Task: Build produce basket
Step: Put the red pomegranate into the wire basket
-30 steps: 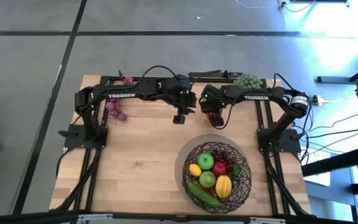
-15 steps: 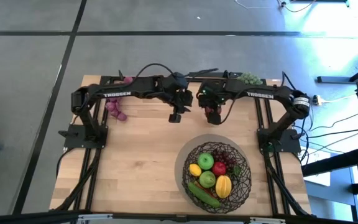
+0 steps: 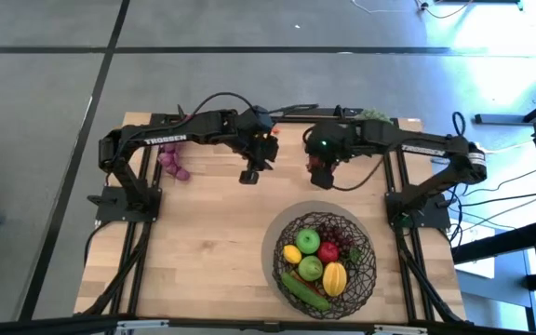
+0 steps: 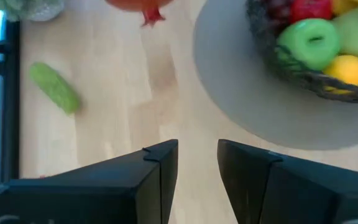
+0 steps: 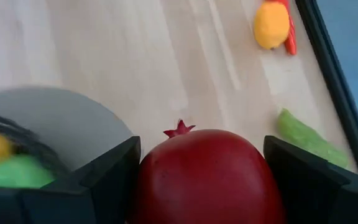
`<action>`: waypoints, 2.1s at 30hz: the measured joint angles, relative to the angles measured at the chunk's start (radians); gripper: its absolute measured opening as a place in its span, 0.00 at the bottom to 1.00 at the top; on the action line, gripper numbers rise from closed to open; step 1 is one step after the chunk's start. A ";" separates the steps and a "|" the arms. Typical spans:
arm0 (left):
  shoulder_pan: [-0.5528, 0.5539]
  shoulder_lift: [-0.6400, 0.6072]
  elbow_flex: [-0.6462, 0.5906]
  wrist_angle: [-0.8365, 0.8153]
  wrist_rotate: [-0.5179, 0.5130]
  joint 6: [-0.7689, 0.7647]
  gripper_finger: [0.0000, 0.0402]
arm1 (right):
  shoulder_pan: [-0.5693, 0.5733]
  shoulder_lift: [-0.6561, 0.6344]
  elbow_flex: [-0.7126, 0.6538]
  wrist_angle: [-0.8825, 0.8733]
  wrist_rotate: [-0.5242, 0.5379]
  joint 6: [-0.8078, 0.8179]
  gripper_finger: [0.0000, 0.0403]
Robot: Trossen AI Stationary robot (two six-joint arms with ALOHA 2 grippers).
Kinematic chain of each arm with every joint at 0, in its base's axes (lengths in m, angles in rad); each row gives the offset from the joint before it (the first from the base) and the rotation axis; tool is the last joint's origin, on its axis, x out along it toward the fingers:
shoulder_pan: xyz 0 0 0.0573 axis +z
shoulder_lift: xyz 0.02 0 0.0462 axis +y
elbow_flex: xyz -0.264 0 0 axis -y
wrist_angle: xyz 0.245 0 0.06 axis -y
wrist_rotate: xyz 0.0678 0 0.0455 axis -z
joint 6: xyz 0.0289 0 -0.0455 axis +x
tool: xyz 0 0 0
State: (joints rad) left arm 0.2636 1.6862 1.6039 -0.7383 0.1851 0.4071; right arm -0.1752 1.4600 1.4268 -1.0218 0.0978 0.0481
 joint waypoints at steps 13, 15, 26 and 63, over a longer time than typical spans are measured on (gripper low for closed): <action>-0.003 -0.027 0.002 0.006 0.175 0.021 0.26 | 0.343 -0.115 0.015 -0.118 0.254 0.529 0.76; -0.011 -0.027 0.002 0.005 0.177 0.021 0.26 | 0.399 -0.117 0.015 -0.170 0.272 0.627 0.76; -0.052 -0.027 0.002 0.029 0.173 0.013 0.26 | 0.724 -0.113 -0.048 -0.241 0.294 1.100 0.76; -0.128 -0.027 0.002 0.127 0.401 -0.065 0.26 | 1.044 -0.105 -0.514 0.292 0.145 1.414 0.80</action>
State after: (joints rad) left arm 0.1356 1.6596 1.6054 -0.6113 0.5858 0.3424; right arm 0.8688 1.3548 0.9127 -0.7302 0.2431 1.4616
